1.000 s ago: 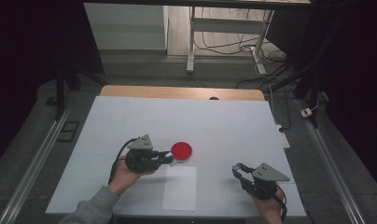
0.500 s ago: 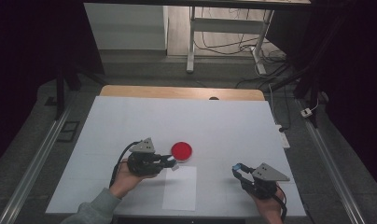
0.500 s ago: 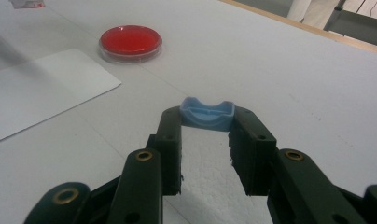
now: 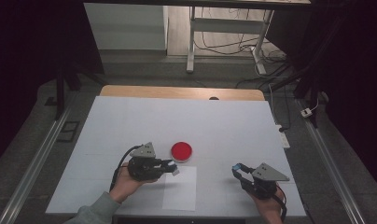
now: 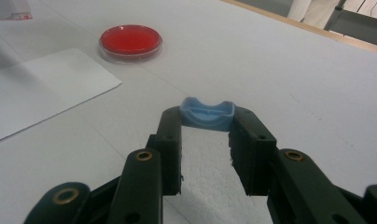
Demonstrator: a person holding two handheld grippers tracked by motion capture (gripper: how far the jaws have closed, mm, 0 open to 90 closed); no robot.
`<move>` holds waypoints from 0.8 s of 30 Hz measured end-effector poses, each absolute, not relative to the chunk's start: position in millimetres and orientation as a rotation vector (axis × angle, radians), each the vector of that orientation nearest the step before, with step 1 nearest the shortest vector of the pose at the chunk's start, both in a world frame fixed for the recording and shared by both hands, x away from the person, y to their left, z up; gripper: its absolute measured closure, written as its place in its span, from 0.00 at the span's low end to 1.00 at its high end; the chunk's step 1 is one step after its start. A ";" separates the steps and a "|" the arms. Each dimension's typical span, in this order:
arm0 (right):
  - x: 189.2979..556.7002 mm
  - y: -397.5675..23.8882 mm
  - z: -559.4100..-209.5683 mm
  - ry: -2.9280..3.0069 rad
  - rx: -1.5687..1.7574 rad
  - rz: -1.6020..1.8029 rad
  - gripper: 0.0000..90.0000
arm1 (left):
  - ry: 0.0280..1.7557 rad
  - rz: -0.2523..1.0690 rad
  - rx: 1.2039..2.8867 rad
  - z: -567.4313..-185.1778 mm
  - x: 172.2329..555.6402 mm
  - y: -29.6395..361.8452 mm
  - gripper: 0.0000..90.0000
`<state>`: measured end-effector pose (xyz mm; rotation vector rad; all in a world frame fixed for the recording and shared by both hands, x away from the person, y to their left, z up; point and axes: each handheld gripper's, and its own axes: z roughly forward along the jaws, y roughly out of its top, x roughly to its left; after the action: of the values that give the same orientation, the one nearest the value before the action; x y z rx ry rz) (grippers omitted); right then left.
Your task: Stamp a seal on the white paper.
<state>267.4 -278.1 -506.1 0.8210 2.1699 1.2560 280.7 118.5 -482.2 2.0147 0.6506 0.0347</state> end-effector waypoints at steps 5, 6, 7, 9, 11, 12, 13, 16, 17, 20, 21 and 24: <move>267.1 -278.2 -505.8 2.172 0.821 1.251 0.72 | 0.646 0.020 2.022 -485.0 278.0 116.4 0.84; 267.1 -278.2 -505.8 2.171 0.822 1.251 0.72 | 0.643 0.019 2.023 -485.5 277.4 116.0 0.84; 267.2 -278.0 -506.0 2.169 0.821 1.257 0.72 | 0.642 0.017 2.026 -485.9 276.9 115.7 0.84; 267.2 -278.0 -505.9 2.171 0.822 1.252 0.72 | 0.643 0.014 2.028 -487.2 275.7 114.7 0.84; 267.2 -278.0 -505.9 2.171 0.822 1.253 0.72 | 0.643 0.010 2.032 -488.7 275.0 113.9 0.84; 267.3 -278.1 -506.0 2.170 0.822 1.255 0.72 | 0.643 0.007 2.034 -489.4 274.6 113.6 0.84; 267.3 -278.3 -505.9 2.171 0.823 1.250 0.72 | 0.641 0.007 2.038 -489.9 274.1 113.1 0.84; 267.3 -278.6 -505.8 2.170 0.826 1.250 0.72 | 0.641 0.002 2.041 -491.8 272.3 111.8 0.84; 267.3 -278.6 -505.8 2.170 0.827 1.250 0.72 | 0.639 0.000 2.045 -492.4 271.9 111.3 0.84; 267.4 -278.3 -505.9 2.171 0.825 1.248 0.72 | 0.635 -0.006 2.052 -494.4 271.0 109.7 0.84; 267.4 -278.2 -506.0 2.171 0.826 1.249 0.72 | 0.636 -0.007 2.055 -495.1 271.0 109.1 0.84; 267.5 -278.1 -506.0 2.171 0.826 1.248 0.72 | 0.635 -0.009 2.063 -497.0 270.9 107.3 0.84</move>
<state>267.5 -278.1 -506.0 0.8260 2.1713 1.2481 270.9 107.3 -497.0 2.0631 0.6352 -0.0093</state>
